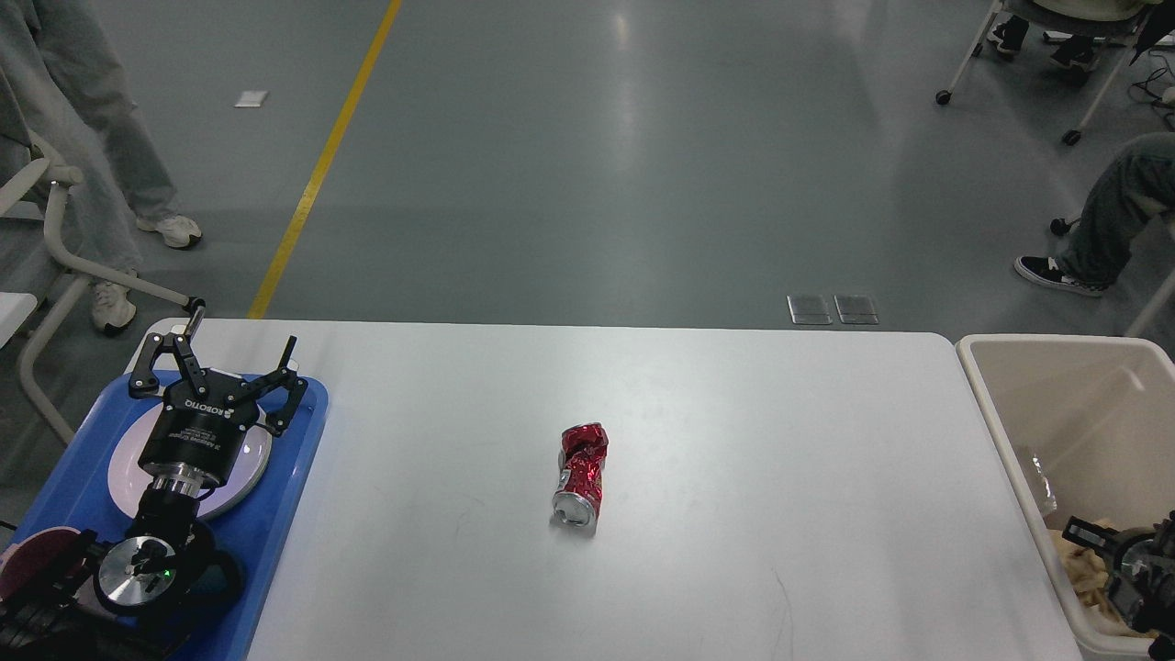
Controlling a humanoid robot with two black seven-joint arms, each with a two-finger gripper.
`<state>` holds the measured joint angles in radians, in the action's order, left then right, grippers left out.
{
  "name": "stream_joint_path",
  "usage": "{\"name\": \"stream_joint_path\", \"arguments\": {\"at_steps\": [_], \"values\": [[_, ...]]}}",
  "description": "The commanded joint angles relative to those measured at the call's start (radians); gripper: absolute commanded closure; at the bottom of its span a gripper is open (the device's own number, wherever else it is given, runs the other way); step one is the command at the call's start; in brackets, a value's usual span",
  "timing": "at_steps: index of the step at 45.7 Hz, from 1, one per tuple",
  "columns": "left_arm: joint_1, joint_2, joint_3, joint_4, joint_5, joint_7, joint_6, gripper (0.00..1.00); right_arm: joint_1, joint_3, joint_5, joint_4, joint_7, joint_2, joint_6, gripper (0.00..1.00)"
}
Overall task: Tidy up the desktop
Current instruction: 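Lower the paper into the white bin and release it, then raise the right gripper and move it to the crumpled red can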
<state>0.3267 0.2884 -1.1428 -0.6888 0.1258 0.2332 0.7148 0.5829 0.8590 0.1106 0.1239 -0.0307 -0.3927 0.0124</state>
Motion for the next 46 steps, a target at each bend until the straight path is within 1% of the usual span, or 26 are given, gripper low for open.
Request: {"name": "stream_joint_path", "arguments": {"at_steps": [1, 13, 16, 19, 23, 27, 31, 35, 39, 44, 45, 46], "values": [[0.000, 0.000, 0.000, 0.000, 0.000, 0.000, 0.000, 0.04, 0.001, 0.000, 0.000, 0.000, 0.000, -0.003, 0.000, 0.00], [0.000, 0.000, 0.000, 0.000, 0.000, 0.000, 0.000, 0.04, 0.037, -0.003, 0.000, 0.022, -0.001, -0.009, 0.003, 0.00], [0.000, 0.000, 0.000, 0.000, 0.000, 0.000, 0.000, 0.04, 0.072, 0.008, 0.014, 0.057, -0.006, -0.024, 0.008, 0.00], [0.000, 0.000, 0.000, 0.000, 0.000, 0.000, 0.000, 0.04, 0.127, 0.026, 0.020, 0.130, -0.009, -0.072, 0.020, 0.00], [0.000, 0.000, 0.000, 0.000, 0.000, 0.000, 0.000, 0.04, 0.242, 0.064, 0.044, 0.284, -0.023, -0.138, 0.053, 0.00], [0.000, 0.000, 0.000, 0.000, 0.000, 0.000, 0.002, 0.04, 0.400, 0.156, 0.102, 0.442, -0.060, -0.166, 0.096, 0.00], [0.000, 0.000, 0.000, 0.000, 0.000, 0.000, 0.000, 0.04, 0.566, 0.270, 0.129, 0.613, -0.083, -0.169, 0.155, 0.00], [0.000, 0.000, 0.000, 0.000, 0.000, 0.000, 0.002, 0.04, 0.766, 0.365, 0.129, 0.787, -0.086, -0.158, 0.222, 0.00], [0.000, 0.000, 0.000, 0.000, 0.000, 0.000, 0.000, 0.04, 0.940, 0.425, 0.129, 0.922, -0.092, -0.123, 0.319, 0.00], [0.000, 0.000, 0.000, 0.000, 0.000, 0.000, 0.002, 0.04, 1.121, 0.451, 0.123, 1.005, -0.092, -0.048, 0.481, 0.00], [0.000, 0.000, 0.000, 0.000, 0.000, 0.000, 0.002, 0.04, 1.188, 0.450, 0.123, 1.031, -0.094, -0.013, 0.557, 0.00], [0.000, 0.000, 0.000, 0.000, 0.000, 0.000, 0.002, 0.04, 1.221, 0.449, 0.123, 1.048, -0.092, 0.009, 0.596, 0.00]]}}
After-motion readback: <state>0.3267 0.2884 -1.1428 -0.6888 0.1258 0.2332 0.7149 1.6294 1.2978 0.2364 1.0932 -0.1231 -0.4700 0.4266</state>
